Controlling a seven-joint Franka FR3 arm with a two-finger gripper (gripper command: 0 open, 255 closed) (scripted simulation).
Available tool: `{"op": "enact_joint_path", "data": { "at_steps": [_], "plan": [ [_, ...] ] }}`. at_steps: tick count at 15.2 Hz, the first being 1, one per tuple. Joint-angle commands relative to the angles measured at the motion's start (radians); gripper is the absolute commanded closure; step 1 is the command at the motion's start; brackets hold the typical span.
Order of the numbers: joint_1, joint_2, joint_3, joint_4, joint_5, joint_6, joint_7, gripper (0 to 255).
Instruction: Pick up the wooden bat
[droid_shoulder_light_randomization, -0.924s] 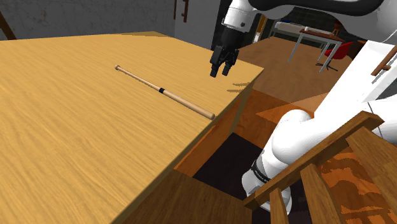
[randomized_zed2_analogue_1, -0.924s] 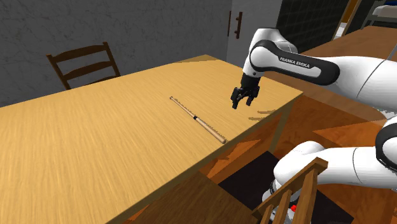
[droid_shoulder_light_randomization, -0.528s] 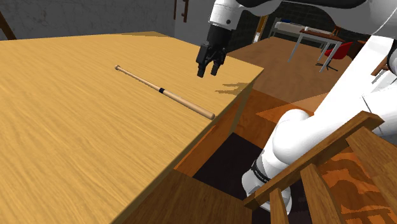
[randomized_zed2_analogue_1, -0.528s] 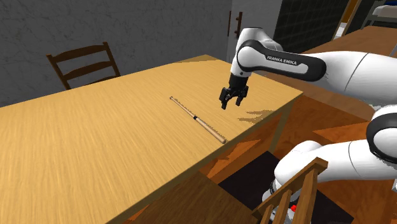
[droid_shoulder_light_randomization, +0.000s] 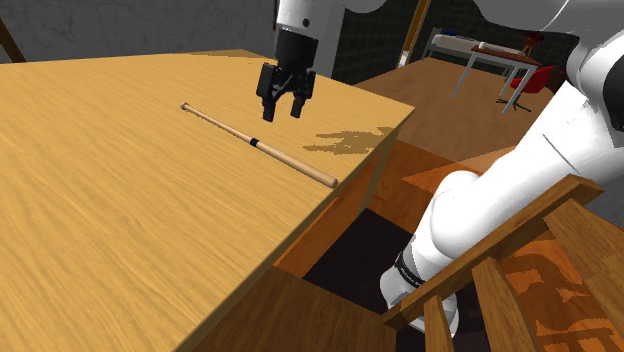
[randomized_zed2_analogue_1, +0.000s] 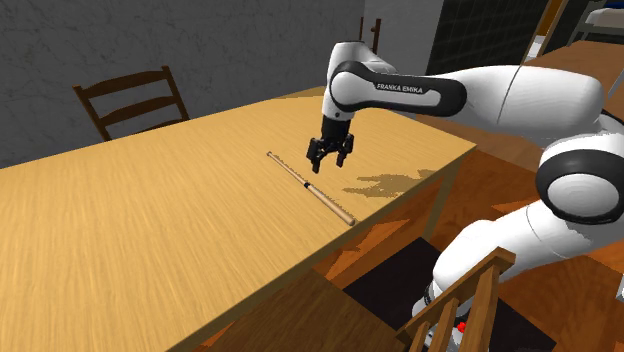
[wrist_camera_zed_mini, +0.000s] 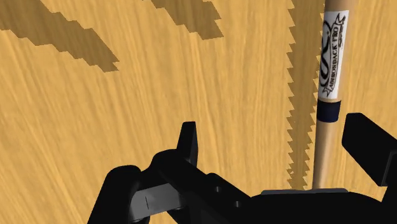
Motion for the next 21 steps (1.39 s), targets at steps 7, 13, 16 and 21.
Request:
{"op": "enact_joint_path", "data": {
  "at_steps": [7, 13, 16, 21],
  "plan": [
    [0.035, 0.17, 0.081, 0.131, 0.007, 0.039, 0.08, 0],
    [0.037, 0.168, 0.085, 0.055, 0.012, 0.113, 0.067, 0],
    [0.037, 0.169, 0.085, 0.058, 0.012, 0.112, 0.068, 255],
    [0.036, 0.17, 0.085, 0.06, 0.011, 0.11, 0.068, 255]
  ]
}}
